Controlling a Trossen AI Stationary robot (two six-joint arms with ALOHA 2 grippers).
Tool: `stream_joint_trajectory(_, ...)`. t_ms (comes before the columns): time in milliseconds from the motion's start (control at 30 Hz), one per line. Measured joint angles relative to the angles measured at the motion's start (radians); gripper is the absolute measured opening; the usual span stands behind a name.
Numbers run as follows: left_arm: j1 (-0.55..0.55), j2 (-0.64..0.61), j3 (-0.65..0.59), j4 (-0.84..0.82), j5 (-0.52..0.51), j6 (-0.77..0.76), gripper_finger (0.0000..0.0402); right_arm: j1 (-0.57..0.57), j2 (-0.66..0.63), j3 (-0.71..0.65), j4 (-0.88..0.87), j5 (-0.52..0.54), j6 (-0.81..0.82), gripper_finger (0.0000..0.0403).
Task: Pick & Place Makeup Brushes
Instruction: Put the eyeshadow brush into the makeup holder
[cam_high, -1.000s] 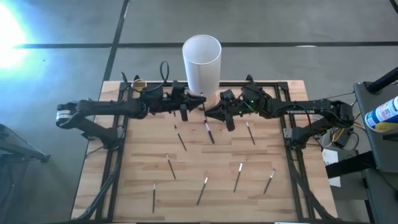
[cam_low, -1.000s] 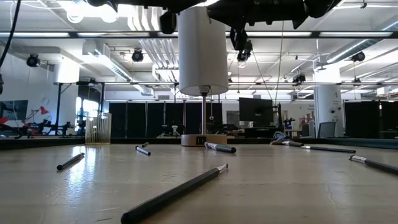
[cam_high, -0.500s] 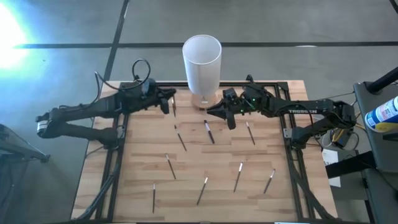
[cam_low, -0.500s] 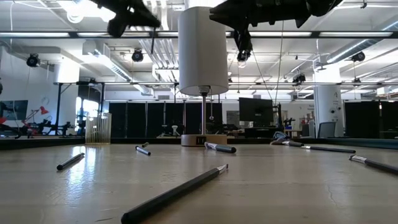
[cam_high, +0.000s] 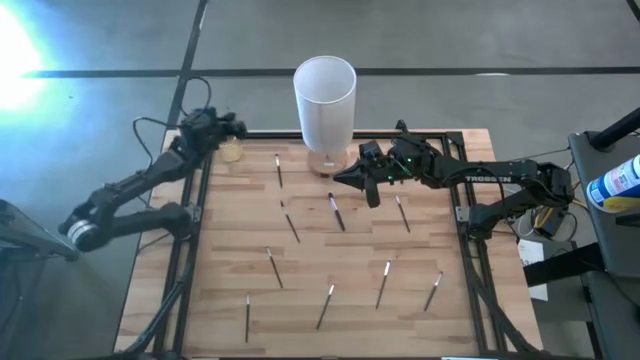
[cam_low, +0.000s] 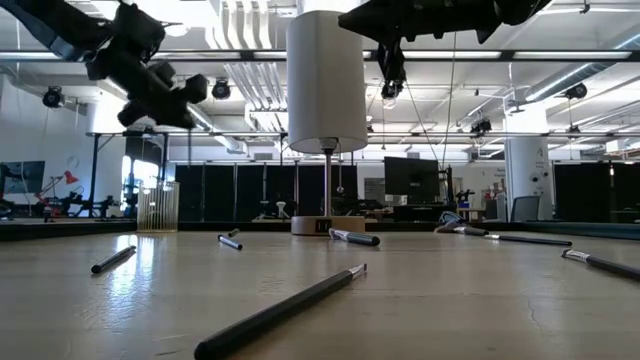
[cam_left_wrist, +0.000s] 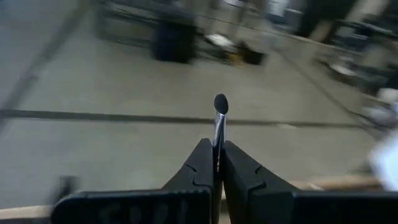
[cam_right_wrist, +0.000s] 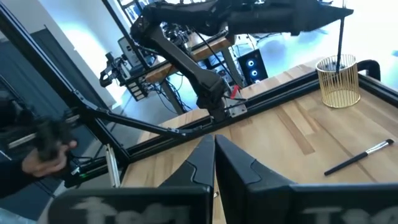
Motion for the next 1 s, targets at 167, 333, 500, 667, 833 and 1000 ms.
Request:
stream_joint_trajectory(167,0.049,0.018,0.0,0.019,-0.03,0.05,0.001,0.0,0.0,0.0,-0.002,0.003,0.001,0.0008)
stream_joint_trajectory(333,0.04,0.076,0.013,0.015,-0.086,0.052,0.001,0.0,0.0,0.0,-0.002,0.009,0.0,0.0008)
stream_joint_trajectory(500,0.014,0.153,0.047,0.014,-0.227,0.047,0.001,0.0,0.0,0.0,-0.002,0.016,-0.005,0.0008)
stream_joint_trajectory(667,-0.01,0.229,0.098,0.019,-0.393,0.02,0.001,-0.006,-0.002,0.0,-0.002,0.015,-0.015,0.0008)
stream_joint_trajectory(833,-0.013,0.316,0.126,-0.009,-0.478,-0.096,0.001,-0.02,-0.025,0.0,-0.033,0.014,-0.046,0.0008)
stream_joint_trajectory(1000,-0.013,0.392,0.125,-0.041,-0.511,-0.217,0.001,-0.032,-0.054,0.0,-0.076,0.019,-0.07,0.0008)
